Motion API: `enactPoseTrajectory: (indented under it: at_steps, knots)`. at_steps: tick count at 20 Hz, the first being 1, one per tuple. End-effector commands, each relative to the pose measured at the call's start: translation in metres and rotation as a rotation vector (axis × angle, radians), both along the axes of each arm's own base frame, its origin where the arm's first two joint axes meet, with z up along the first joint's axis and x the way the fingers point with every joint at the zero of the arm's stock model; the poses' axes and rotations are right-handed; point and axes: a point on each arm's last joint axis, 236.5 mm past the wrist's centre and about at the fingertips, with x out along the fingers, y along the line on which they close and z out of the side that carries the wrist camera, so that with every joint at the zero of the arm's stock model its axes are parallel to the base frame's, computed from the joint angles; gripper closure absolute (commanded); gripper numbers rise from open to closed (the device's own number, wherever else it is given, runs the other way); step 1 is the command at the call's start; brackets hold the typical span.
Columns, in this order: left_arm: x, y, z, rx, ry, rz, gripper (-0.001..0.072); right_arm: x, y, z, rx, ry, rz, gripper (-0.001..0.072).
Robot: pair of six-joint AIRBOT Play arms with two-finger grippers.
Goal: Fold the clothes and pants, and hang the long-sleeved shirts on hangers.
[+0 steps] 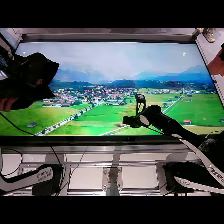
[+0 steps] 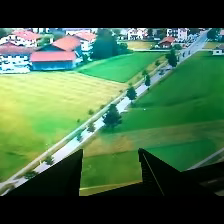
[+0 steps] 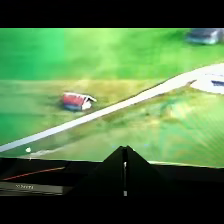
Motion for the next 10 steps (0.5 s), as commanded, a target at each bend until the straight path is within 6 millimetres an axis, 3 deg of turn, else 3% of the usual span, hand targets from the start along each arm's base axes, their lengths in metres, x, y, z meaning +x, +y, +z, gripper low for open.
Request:
enactPoseTrajectory:
  at_steps: [1, 10]
  knots:
    - [0.0000, 0.0002, -0.0004, 0.000, 0.001, 0.000, 0.0288, -0.0017, 0.0002, -0.0003, -0.002, 0.006, 0.005, 0.0689]
    - [0.0068, -0.0073, 0.0048, -0.037, -0.028, 0.007, 0.0289, -0.0025, 0.0009, -0.0004, 0.002, 0.010, 0.003, 0.0689]
